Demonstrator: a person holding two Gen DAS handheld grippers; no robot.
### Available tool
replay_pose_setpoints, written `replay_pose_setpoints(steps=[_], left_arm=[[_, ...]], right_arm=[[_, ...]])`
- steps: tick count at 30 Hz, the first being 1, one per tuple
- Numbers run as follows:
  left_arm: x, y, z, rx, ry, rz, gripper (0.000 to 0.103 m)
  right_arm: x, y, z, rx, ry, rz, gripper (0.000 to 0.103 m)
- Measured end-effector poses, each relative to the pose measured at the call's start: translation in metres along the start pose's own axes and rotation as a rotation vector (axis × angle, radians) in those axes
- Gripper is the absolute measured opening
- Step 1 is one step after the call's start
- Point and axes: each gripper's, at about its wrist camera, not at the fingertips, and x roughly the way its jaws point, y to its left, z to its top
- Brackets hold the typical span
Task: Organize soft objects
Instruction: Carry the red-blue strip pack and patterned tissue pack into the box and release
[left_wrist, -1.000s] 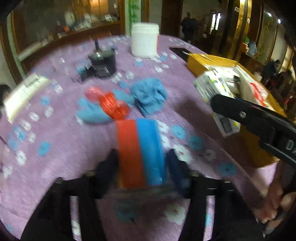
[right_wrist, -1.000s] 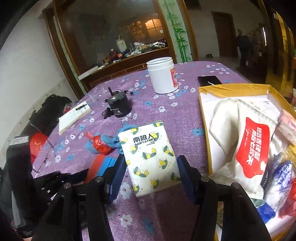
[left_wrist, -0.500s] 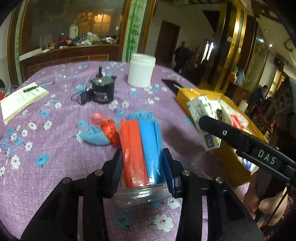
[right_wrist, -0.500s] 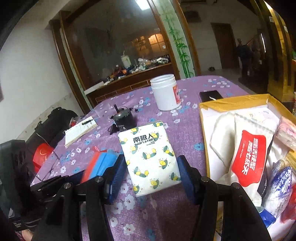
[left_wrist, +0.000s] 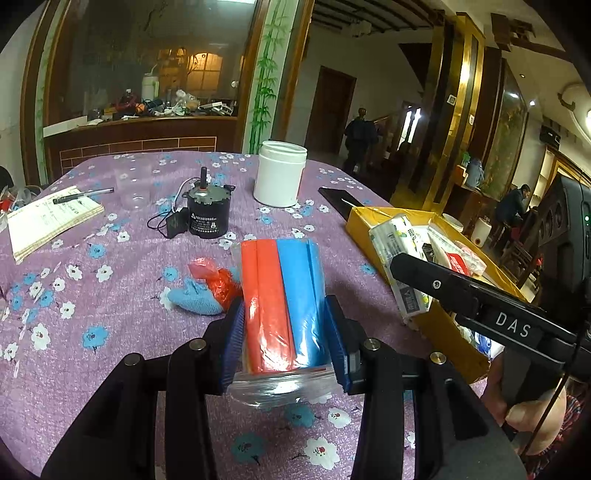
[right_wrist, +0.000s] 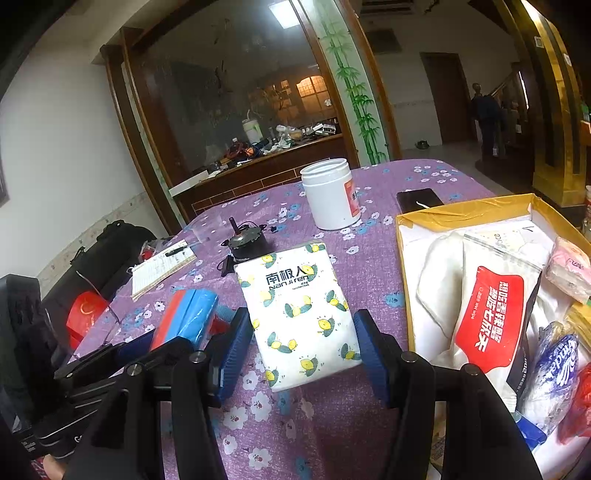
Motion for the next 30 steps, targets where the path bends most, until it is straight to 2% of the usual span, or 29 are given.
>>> replay_pose_setpoints(steps=[15,25,30], left_arm=[[-0.009,-0.011,0.004,0.02,-0.018,-0.022,0.039],[-0.006,-0.041,0.026,0.054,-0.007,-0.095,0.039],[-0.001,-0.062,0.04,0.076,-0.003,-0.13,0.039]], right_arm=[[-0.009,-0.009,0.005,0.049,-0.015,-0.004,0.058],[-0.044,-0.03,0.023,0.112,-0.065,0.01,0.058],[-0.068,-0.052,0.037,0.143,-0.105,-0.016,0.058]])
